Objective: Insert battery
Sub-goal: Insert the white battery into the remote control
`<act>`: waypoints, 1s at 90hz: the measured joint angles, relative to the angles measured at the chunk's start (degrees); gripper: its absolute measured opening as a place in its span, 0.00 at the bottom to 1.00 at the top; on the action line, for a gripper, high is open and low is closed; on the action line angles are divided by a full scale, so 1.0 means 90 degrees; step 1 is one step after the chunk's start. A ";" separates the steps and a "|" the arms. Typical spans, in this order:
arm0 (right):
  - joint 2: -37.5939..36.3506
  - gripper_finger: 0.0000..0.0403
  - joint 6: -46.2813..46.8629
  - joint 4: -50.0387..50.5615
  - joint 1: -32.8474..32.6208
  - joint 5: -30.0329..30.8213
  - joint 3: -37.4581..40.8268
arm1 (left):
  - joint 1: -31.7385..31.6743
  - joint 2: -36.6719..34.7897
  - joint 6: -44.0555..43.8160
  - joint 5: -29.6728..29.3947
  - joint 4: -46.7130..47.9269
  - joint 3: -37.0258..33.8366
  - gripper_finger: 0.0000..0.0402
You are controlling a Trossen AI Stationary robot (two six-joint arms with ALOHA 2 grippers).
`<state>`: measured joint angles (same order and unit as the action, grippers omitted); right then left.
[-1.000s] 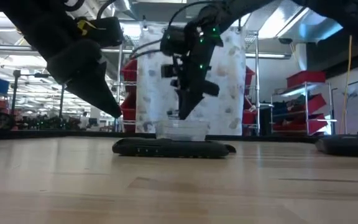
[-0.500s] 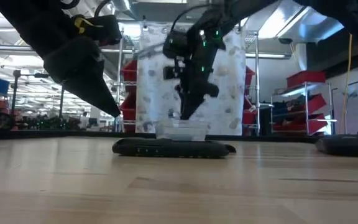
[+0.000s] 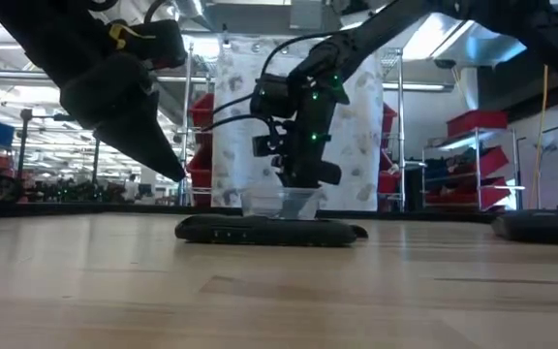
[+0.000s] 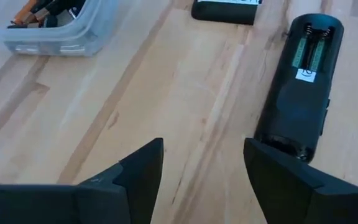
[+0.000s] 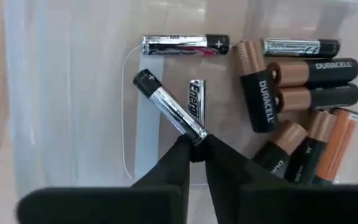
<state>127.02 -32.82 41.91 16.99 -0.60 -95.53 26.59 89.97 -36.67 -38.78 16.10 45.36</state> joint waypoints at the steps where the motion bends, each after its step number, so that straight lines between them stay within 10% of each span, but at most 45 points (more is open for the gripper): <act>1: 0.0000 0.02 0.0000 0.0000 0.0000 0.0000 0.0000 | 0.0000 0.0000 0.0000 0.0000 0.0000 0.0000 0.51; 39: -0.0340 0.00 0.0051 0.0536 -0.0012 0.1335 -0.0327 | 0.0000 0.0000 0.0000 -0.0001 0.0004 0.0001 0.51; 64: -0.0265 0.00 0.0124 0.0679 -0.0011 0.0119 -0.0362 | 0.0000 0.0002 0.0000 0.0002 0.0004 0.0000 0.51; 90: -0.0115 0.17 0.0116 0.0013 0.0005 0.0408 0.0006 | 0.0002 0.0000 0.0000 0.0002 0.0007 0.0002 0.51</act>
<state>125.99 -31.78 42.02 17.04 3.07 -95.47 26.61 89.97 -36.67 -38.76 16.16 45.38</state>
